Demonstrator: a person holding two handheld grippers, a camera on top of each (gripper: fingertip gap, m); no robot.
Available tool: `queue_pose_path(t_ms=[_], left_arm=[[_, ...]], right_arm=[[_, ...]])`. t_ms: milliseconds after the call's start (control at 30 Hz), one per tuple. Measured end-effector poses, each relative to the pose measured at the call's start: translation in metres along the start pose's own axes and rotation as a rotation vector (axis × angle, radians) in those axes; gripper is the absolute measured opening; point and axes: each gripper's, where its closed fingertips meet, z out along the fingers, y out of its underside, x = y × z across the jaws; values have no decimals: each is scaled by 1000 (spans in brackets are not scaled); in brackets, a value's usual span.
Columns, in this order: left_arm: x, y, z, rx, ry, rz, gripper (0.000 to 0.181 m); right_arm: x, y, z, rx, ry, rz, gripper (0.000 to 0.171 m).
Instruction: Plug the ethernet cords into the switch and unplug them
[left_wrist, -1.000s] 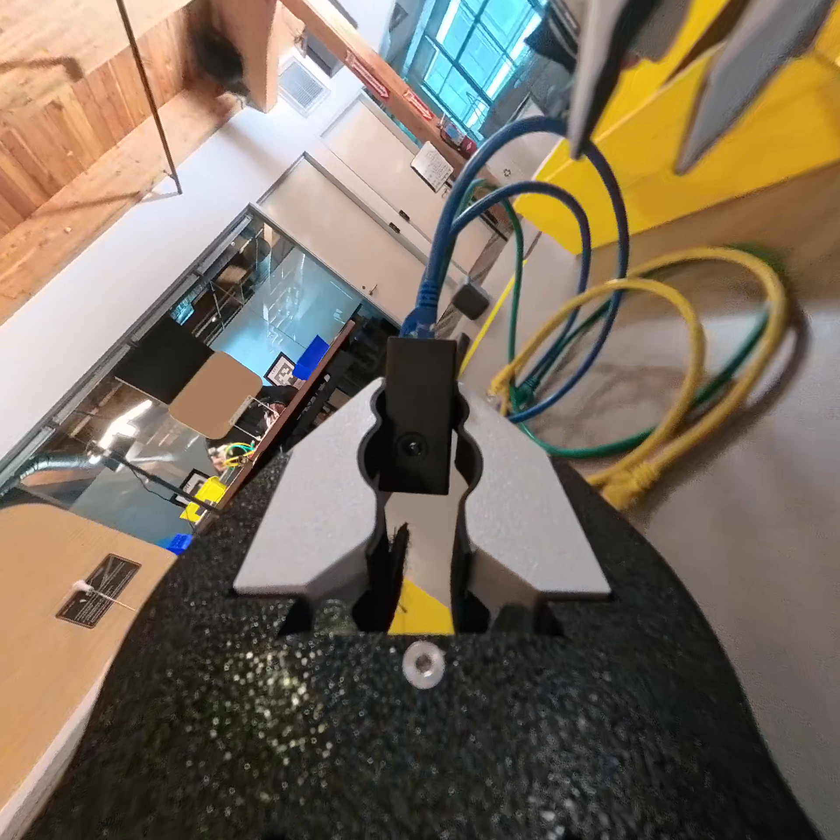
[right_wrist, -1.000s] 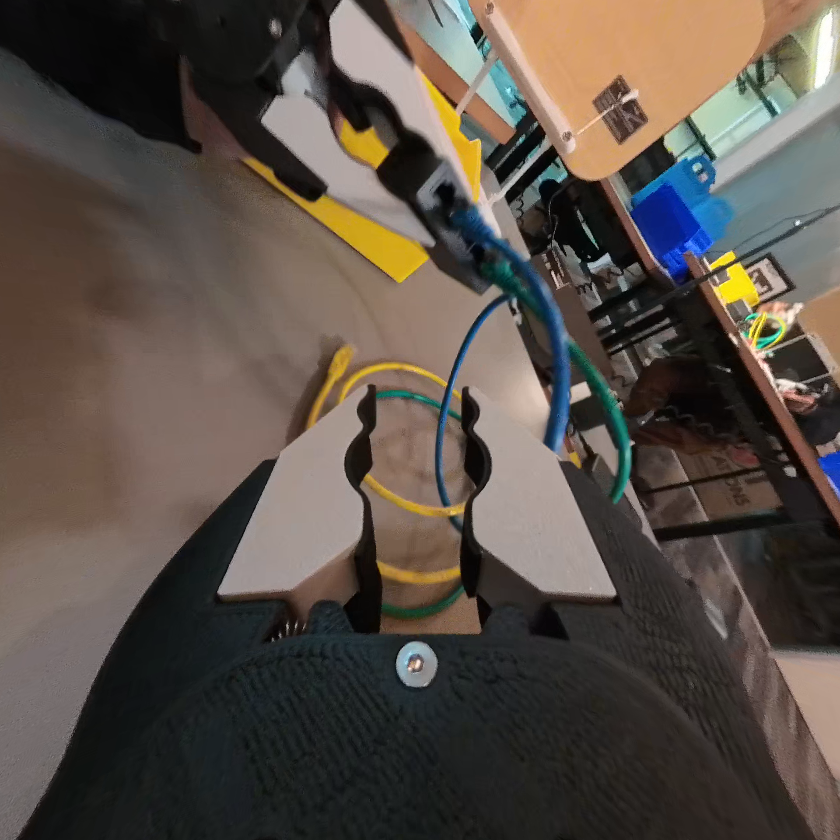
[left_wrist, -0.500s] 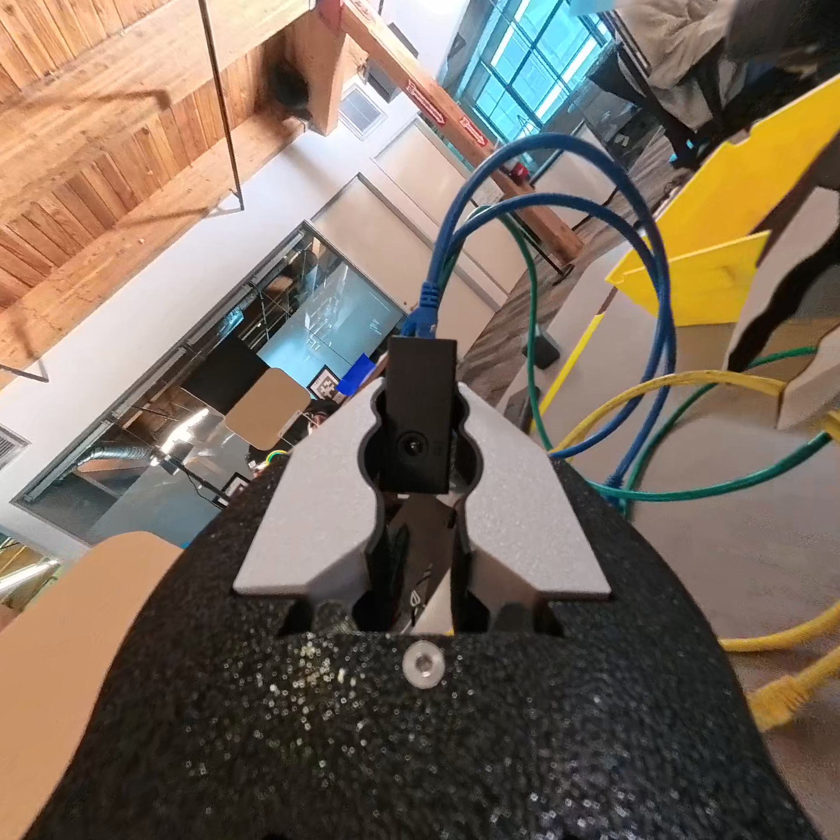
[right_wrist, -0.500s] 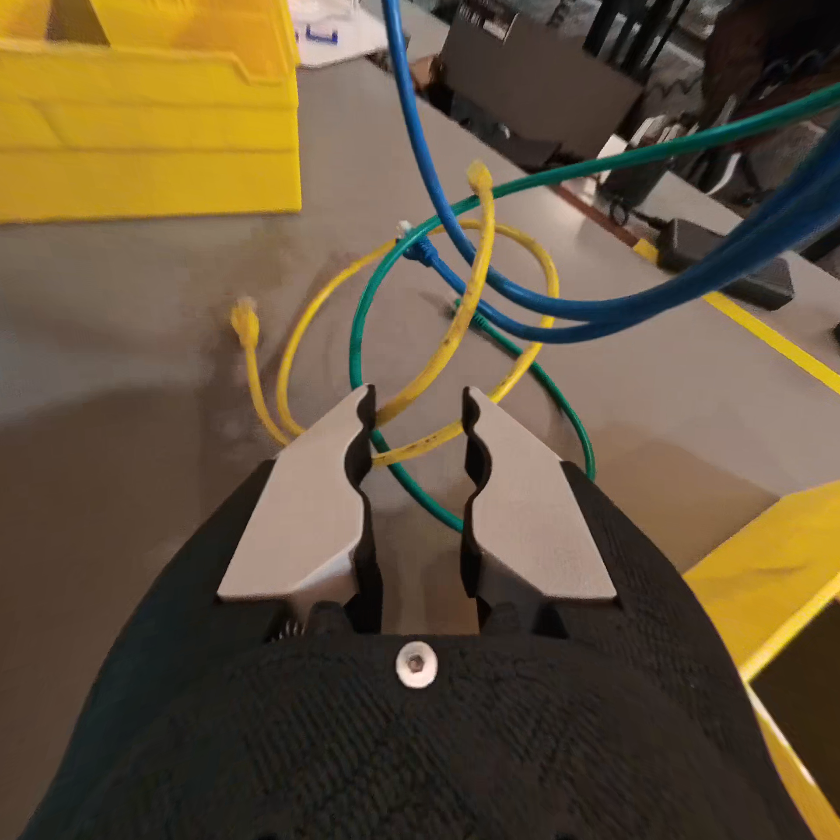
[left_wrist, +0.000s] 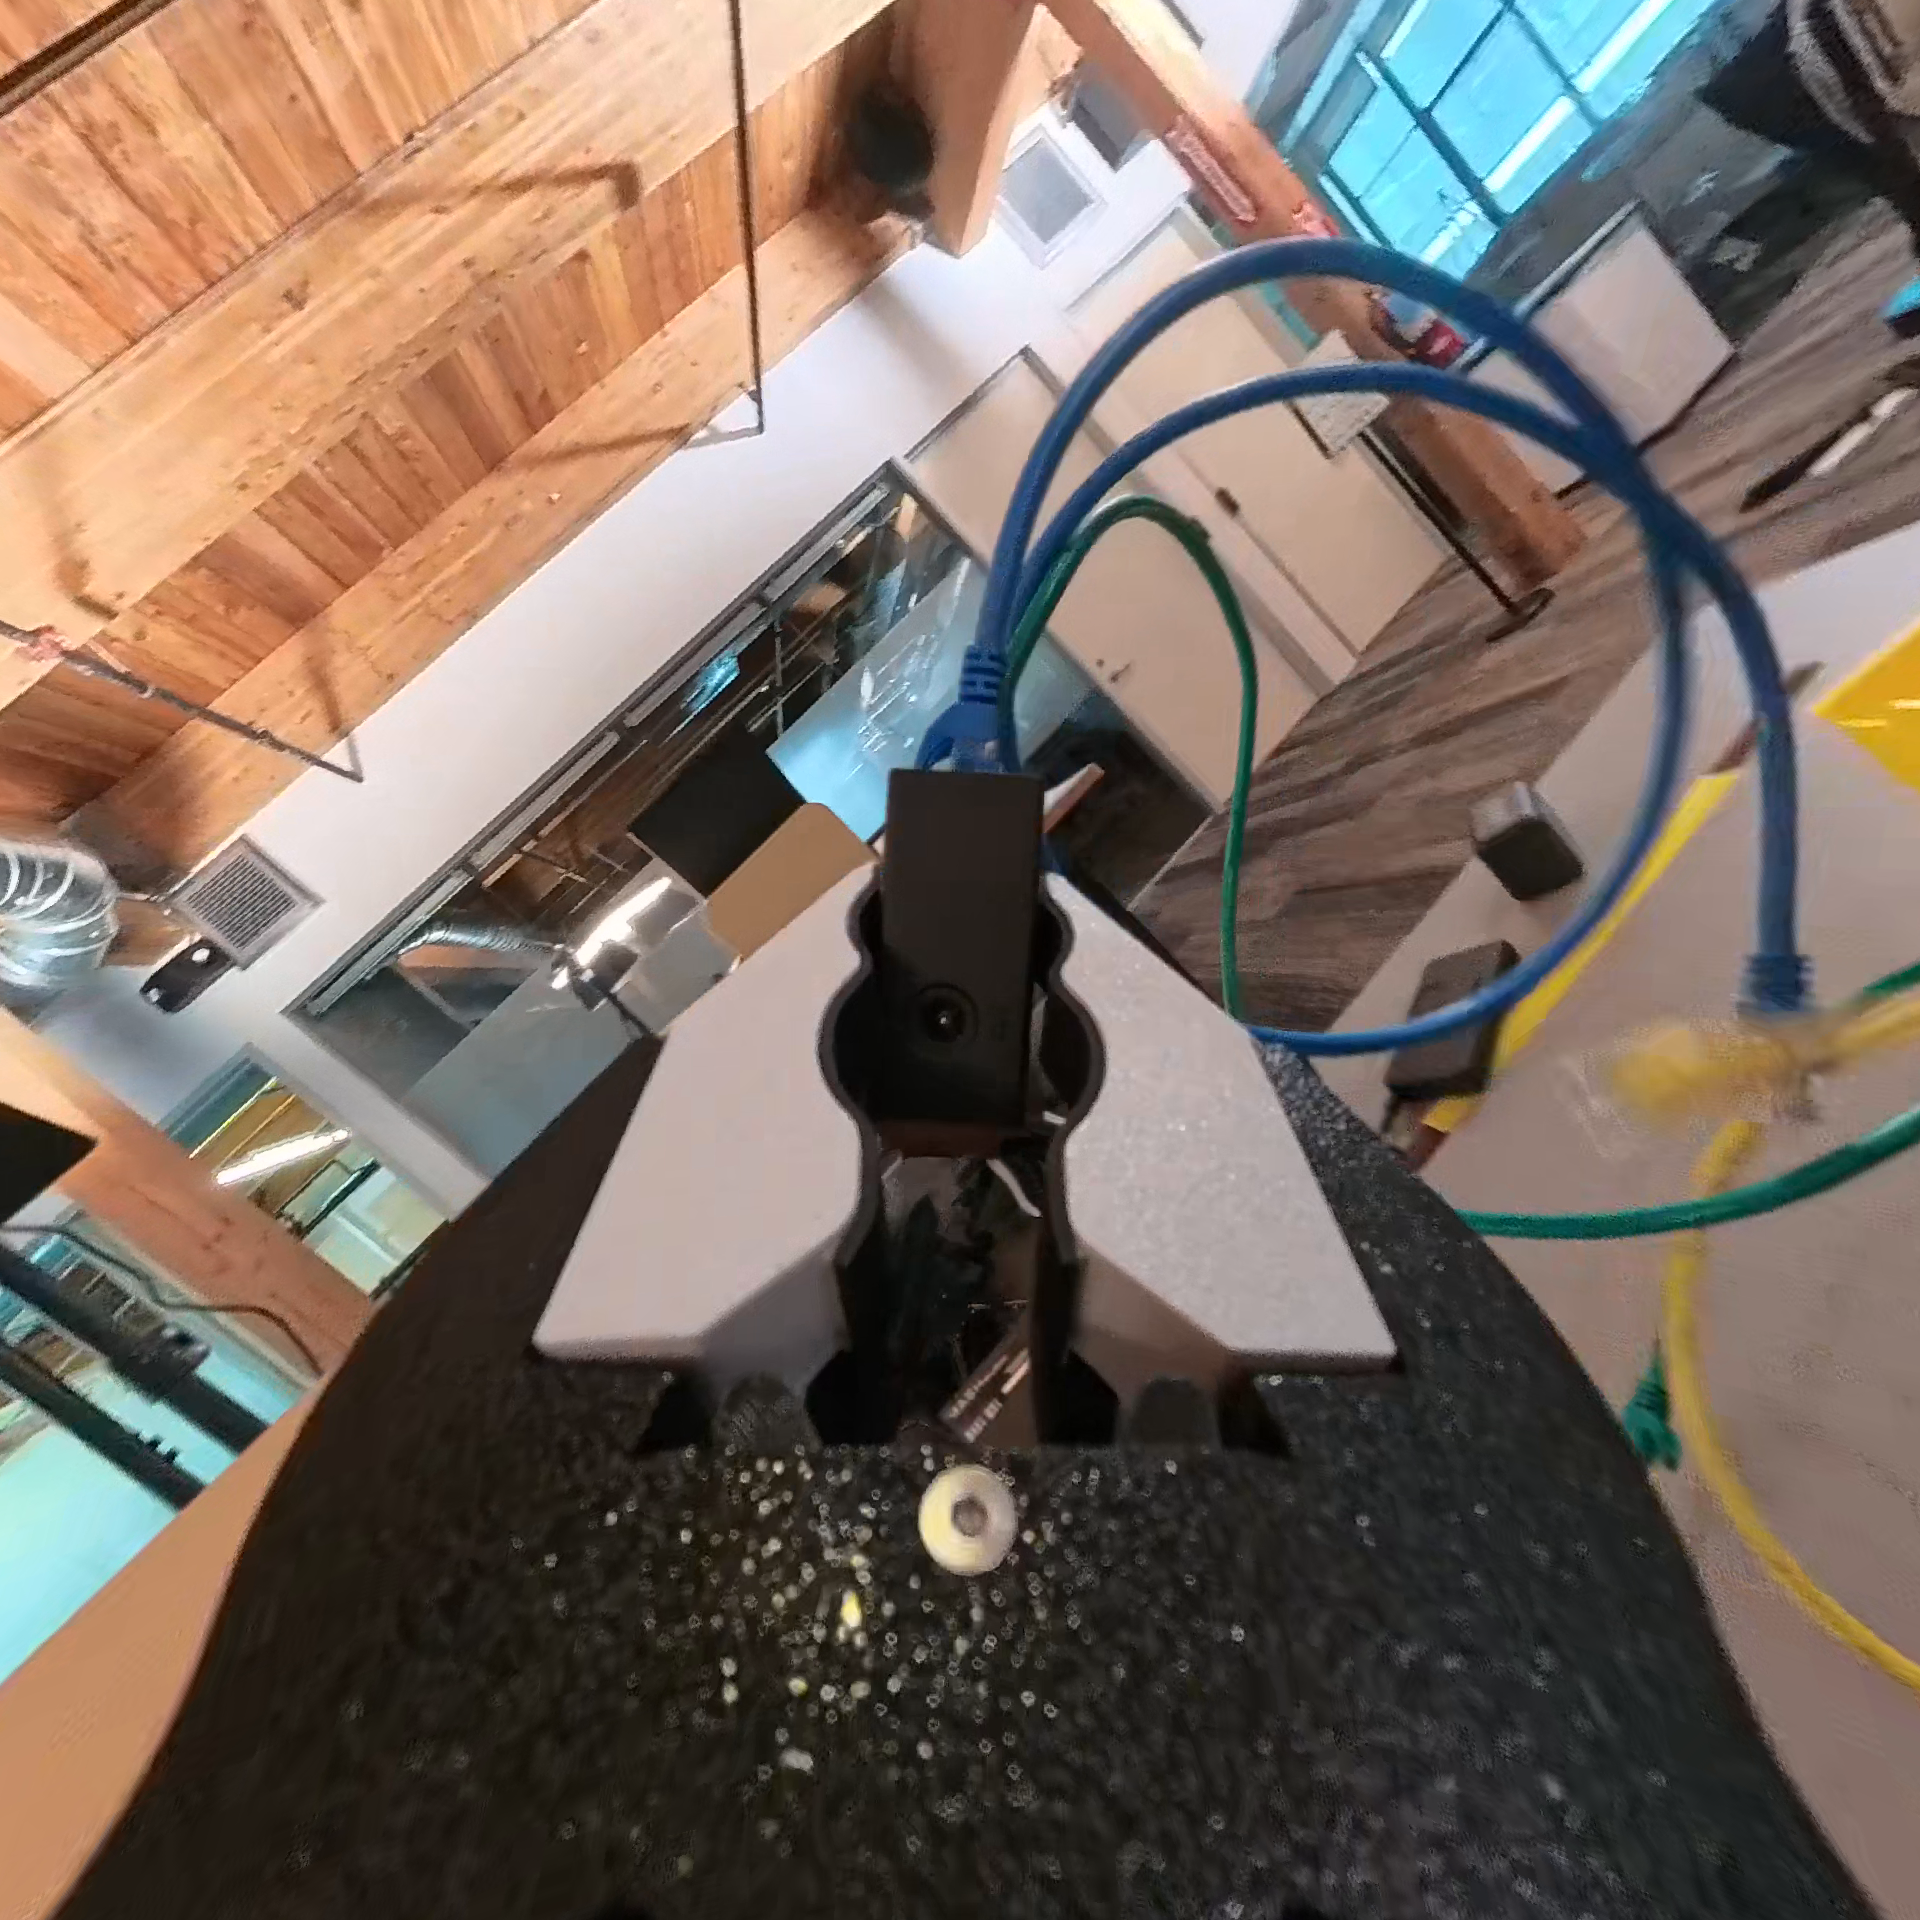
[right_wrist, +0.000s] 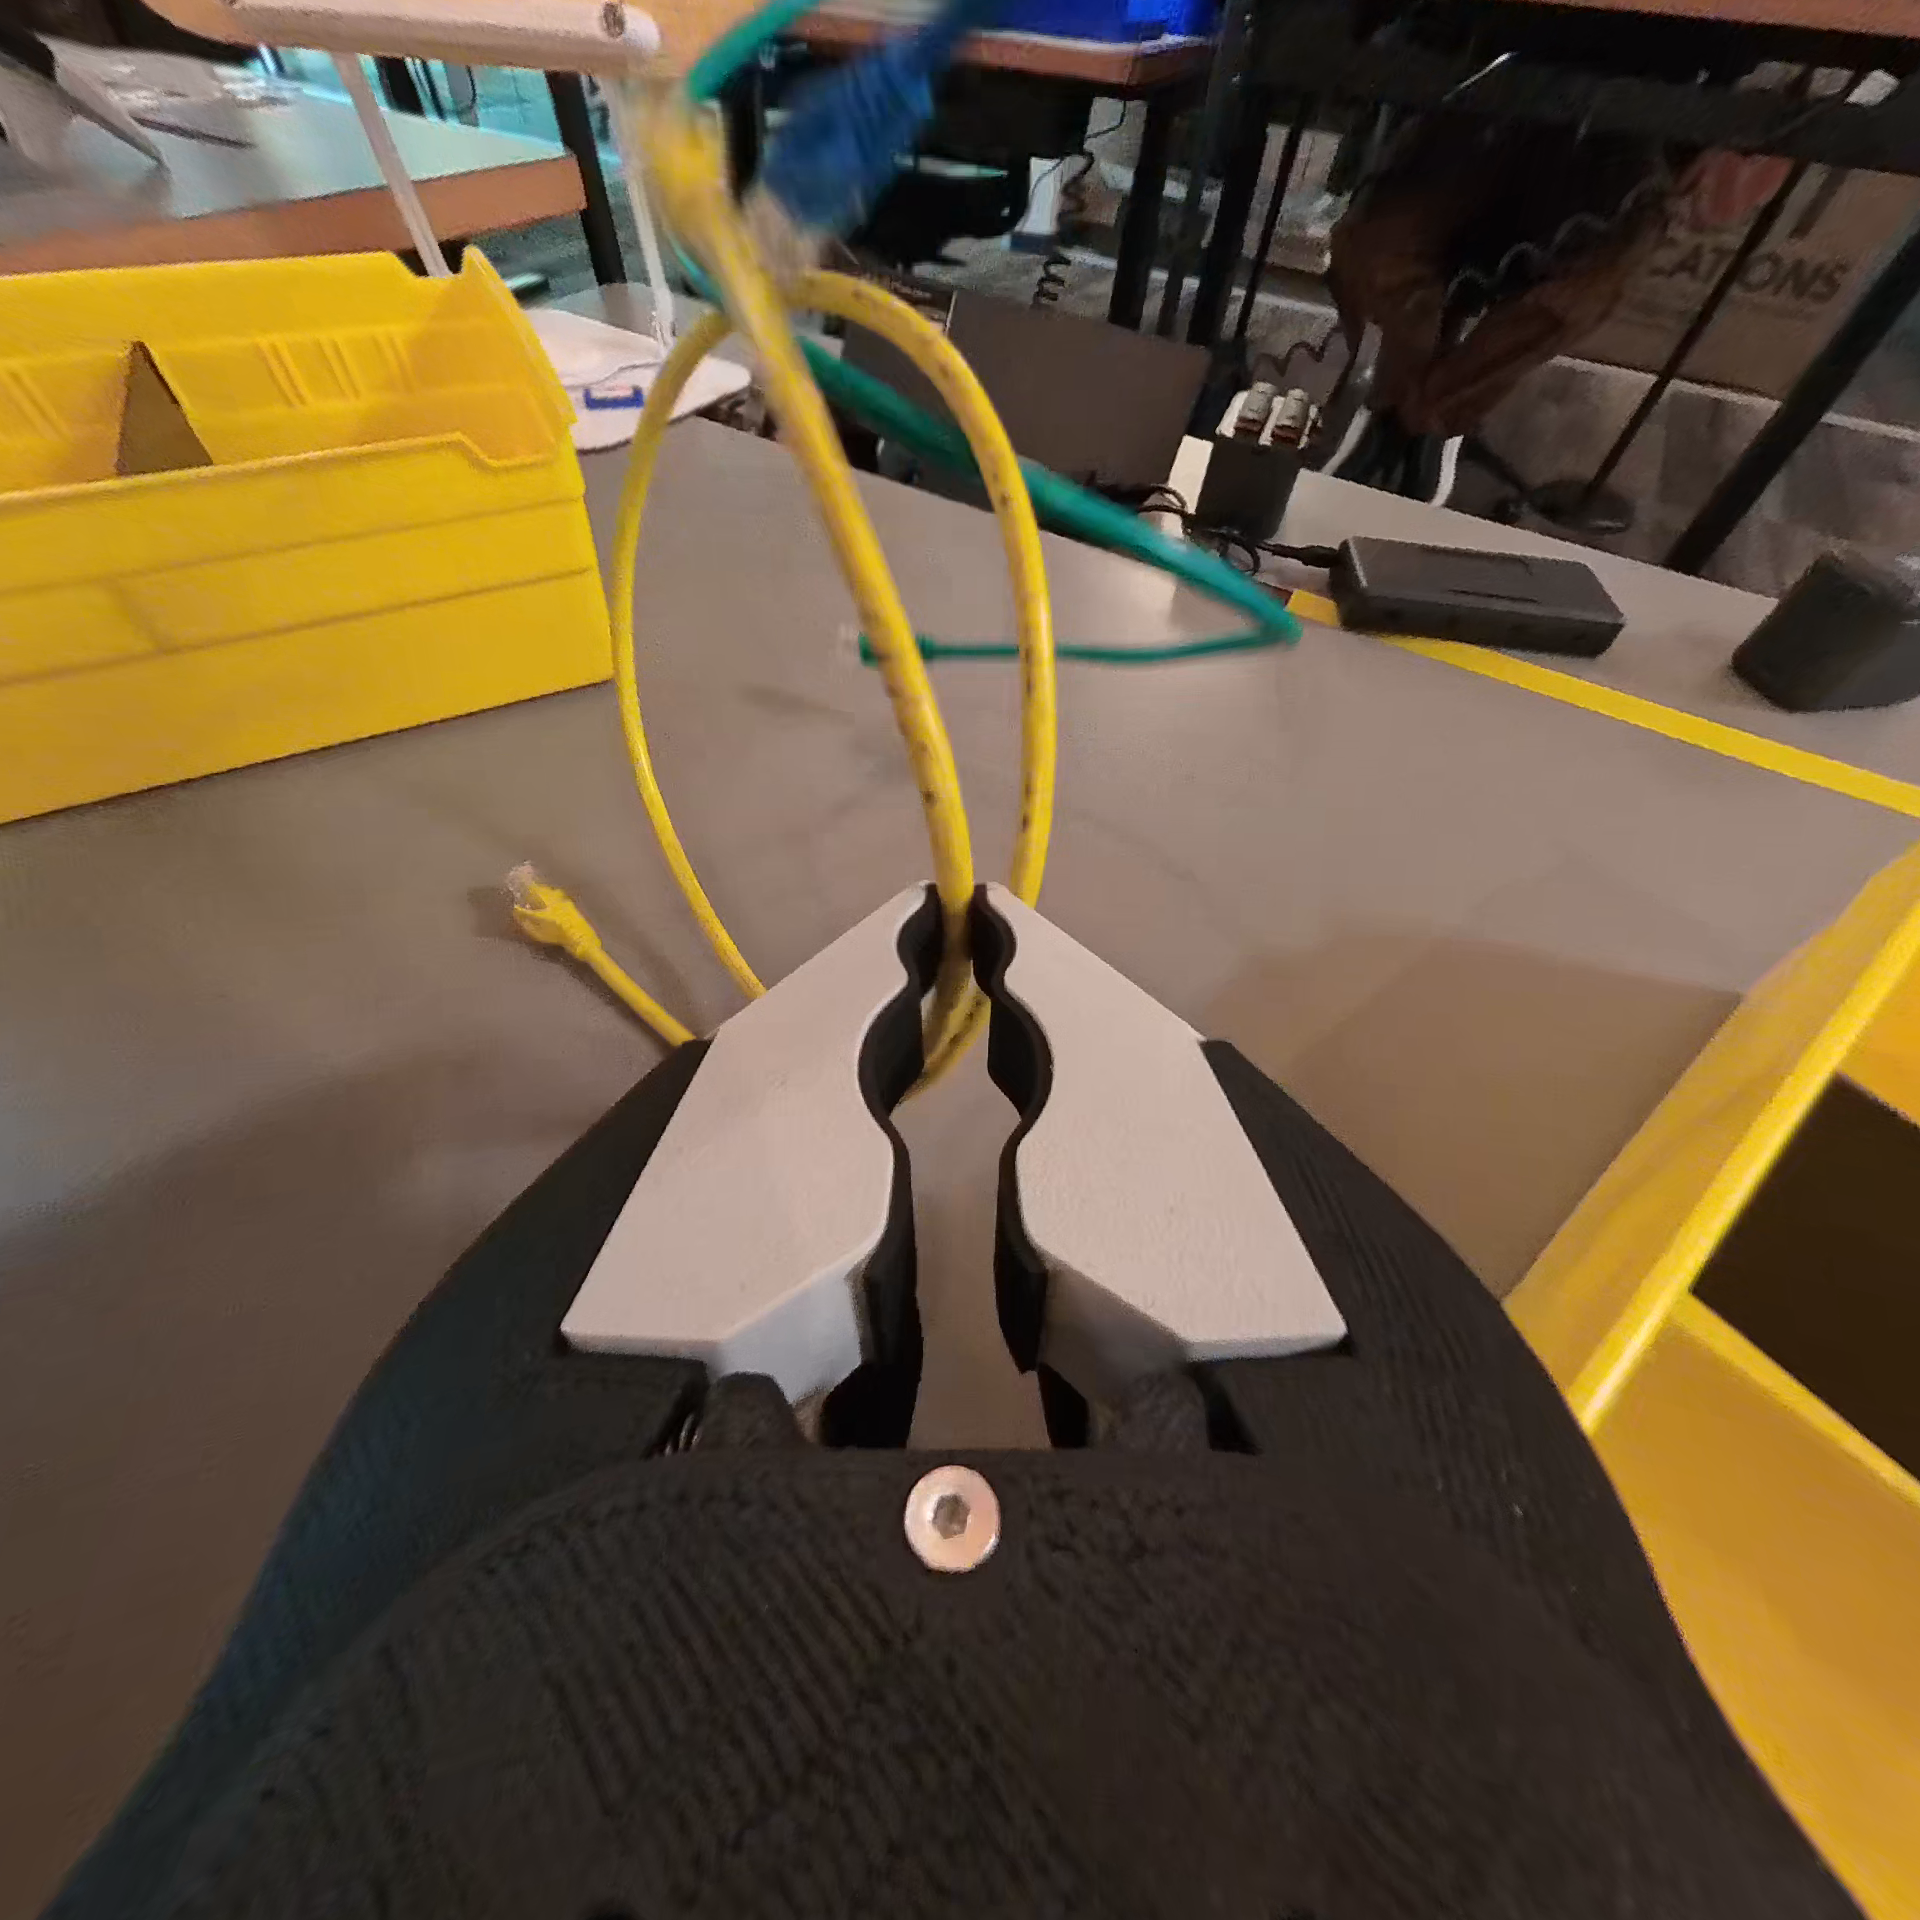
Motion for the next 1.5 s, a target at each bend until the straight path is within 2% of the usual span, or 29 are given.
queue_pose_path(t_ms=[167,333,500,600,633,767,900,967,1033,1133,1200,1400,1500], left_arm=[[-42,-12,14,15,-46,-28,22],[-69,-29,30,21,-87,21,23],[-95,-55,45,55,-124,28,22],[-98,-71,53,74,-109,41,23],[-95,-77,54,86,-95,56,22],[-74,-94,52,122,-28,105,22],[-63,-106,44,159,9,118,22],[-57,-113,40,188,50,115,22],[-53,-118,37,202,71,124,23],[-48,-118,34,189,77,153,23],[-47,-116,30,183,75,164,23],[-57,-107,13,168,49,178,23],[-67,-107,1,181,21,177,23]], right_arm=[[-6,22,-9,-15,37,-22,3],[-5,35,-15,-81,67,-90,3],[-11,45,-21,-162,37,-150,3],[-17,41,-25,-154,-8,-145,4],[-18,36,-26,-135,-19,-142,8],[-12,-8,-35,18,9,-159,47],[-4,-63,-39,155,-34,-200,51],[2,-83,-30,164,-89,-241,43],[13,-77,-5,31,-145,-270,45],[36,-44,34,-232,-186,-281,53],[49,-22,46,-376,-198,-272,52],[75,28,44,-665,-259,-289,49],[81,32,37,-739,-308,-259,41]])
